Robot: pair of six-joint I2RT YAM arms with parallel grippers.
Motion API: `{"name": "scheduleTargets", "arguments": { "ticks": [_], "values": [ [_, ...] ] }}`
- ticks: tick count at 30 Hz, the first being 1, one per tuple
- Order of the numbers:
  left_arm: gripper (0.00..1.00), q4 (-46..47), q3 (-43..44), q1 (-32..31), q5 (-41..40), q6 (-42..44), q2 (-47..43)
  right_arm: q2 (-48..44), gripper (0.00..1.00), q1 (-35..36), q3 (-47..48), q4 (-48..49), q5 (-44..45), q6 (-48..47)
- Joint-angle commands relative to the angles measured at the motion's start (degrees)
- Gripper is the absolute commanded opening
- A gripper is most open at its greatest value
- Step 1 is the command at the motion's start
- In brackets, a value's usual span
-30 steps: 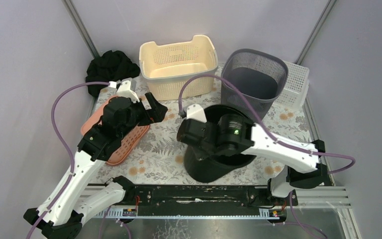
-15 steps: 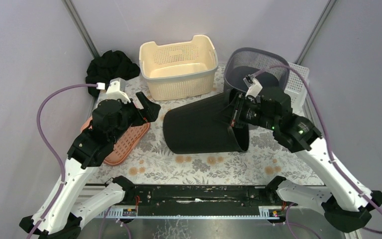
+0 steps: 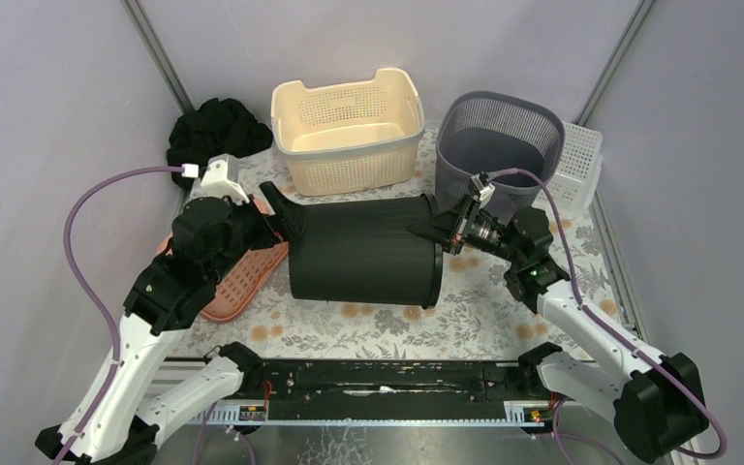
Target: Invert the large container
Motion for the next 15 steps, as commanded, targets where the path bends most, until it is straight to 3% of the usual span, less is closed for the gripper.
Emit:
{"name": "scheduleTargets", "arguments": {
  "ticks": [1, 7, 15],
  "values": [
    [1.00, -1.8, 1.3, 0.2, 1.5, -1.0, -1.4, 0.7, 0.00, -0.4, -4.0, 32.3, -2.1, 13.7],
    [1.00, -1.6, 0.2, 0.3, 2.8, -2.1, -2.4, 6.3, 0.00, -0.4, -9.1, 47.4, 0.4, 18.6],
    [1.00, 2.6, -0.1, 0.2, 13.1, -4.7, -1.2, 15.1, 0.00, -0.4, -12.3, 63.3, 3.3, 21.9]
  ]
}}
